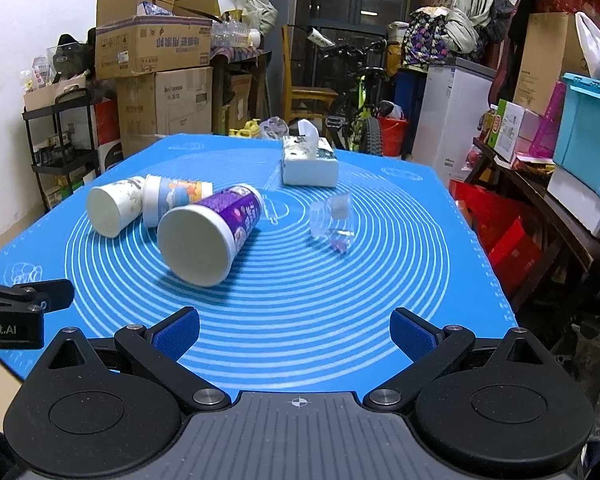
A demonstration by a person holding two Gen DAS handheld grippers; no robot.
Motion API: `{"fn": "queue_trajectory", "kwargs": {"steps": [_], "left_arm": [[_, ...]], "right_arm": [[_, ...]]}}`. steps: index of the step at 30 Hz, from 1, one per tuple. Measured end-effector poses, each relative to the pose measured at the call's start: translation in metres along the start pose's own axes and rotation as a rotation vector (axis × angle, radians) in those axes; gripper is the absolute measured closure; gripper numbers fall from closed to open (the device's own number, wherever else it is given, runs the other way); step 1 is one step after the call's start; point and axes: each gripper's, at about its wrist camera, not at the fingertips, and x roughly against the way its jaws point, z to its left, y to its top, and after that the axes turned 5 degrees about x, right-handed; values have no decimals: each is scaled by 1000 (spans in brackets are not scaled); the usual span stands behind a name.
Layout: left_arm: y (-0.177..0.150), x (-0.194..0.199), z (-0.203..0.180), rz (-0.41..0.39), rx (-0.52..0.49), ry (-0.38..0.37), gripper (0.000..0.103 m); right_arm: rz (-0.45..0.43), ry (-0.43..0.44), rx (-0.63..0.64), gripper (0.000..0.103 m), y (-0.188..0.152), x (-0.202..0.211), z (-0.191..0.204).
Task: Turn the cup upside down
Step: 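Move the left gripper to the white drawn cup and close on its base, then lift the white cup with the left gripper and carry it toward the right tool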
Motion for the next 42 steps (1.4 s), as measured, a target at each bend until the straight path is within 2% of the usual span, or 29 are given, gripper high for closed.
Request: {"fn": "queue_trajectory", "kwargs": {"steps": [9,15,21,22,23,25,26,34,38,42], "left_arm": [[48,-71,22,-2,-32,81,0],[61,-122,32,29,-47,108,1],[63,-149,36,55,-59,114,1],[62,-152,36,60,-63,114,6],[62,-154,37,66,-62,115,17],[65,-160,41,88,-48,90,27],[65,-160,43,91,-32,81,34],[66,-149,48,97,12,78,39],[58,-115,50,79,46,79,39],[45,-74,36,50,48,42,39]], "right_arm": [[-34,-1,13,2,25,-32,-7],[-39,-5,1,2,33,-53,-16],[-16,-1,-10,2,30,-68,-23],[-13,-2,-10,2,30,-70,-23],[-11,-2,-12,2,29,-71,-23],[-7,-1,-15,2,29,-73,-23],[-6,-1,-14,2,28,-73,-23],[-7,-6,-20,2,28,-71,-25],[-15,-6,-26,2,27,-61,-27],[-19,-4,-34,2,21,-48,-31]]}}
